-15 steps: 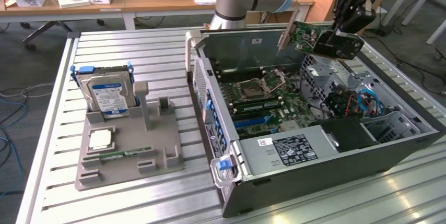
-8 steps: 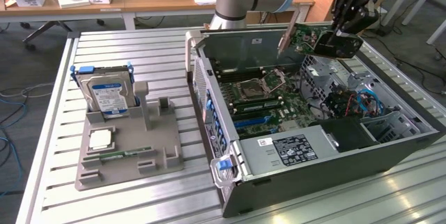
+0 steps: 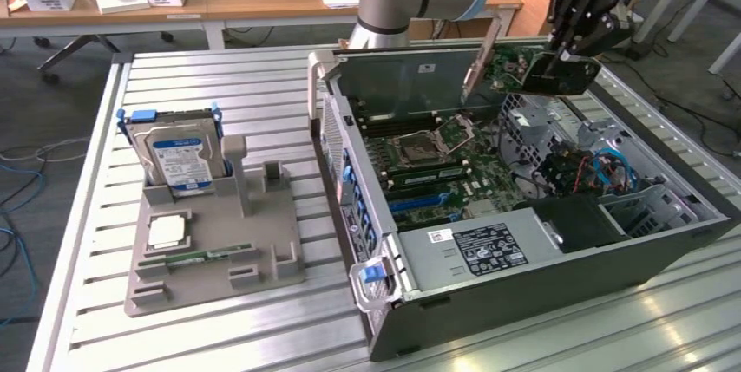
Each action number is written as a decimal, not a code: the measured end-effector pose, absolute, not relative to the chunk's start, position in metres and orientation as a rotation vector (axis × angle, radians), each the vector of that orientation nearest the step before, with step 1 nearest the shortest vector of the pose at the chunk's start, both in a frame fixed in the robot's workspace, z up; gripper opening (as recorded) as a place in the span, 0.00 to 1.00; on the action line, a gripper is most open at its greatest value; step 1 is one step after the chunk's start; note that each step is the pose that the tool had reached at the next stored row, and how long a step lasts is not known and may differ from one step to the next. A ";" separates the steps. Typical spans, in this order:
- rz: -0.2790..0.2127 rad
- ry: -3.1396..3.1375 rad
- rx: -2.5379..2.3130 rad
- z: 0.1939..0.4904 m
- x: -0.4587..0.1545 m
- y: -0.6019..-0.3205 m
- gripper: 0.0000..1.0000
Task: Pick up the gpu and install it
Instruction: 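Insert the gpu into the slot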
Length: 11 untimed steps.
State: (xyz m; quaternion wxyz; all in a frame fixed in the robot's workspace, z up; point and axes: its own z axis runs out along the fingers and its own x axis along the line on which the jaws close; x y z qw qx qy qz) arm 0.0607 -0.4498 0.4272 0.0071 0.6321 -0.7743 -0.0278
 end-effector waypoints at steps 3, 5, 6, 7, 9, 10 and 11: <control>-0.087 -2.390 2.014 0.427 0.061 -0.450 0.26; -0.086 -2.369 2.038 0.427 0.061 -0.450 0.26; -0.086 -2.359 2.049 0.427 0.061 -0.450 0.26; -0.086 -2.349 2.060 0.427 0.061 -0.450 0.26; -0.086 -2.329 2.082 0.427 0.061 -0.450 0.26; -0.086 -2.319 2.093 0.427 0.061 -0.450 0.26; -0.086 -2.309 2.103 0.427 0.061 -0.450 0.26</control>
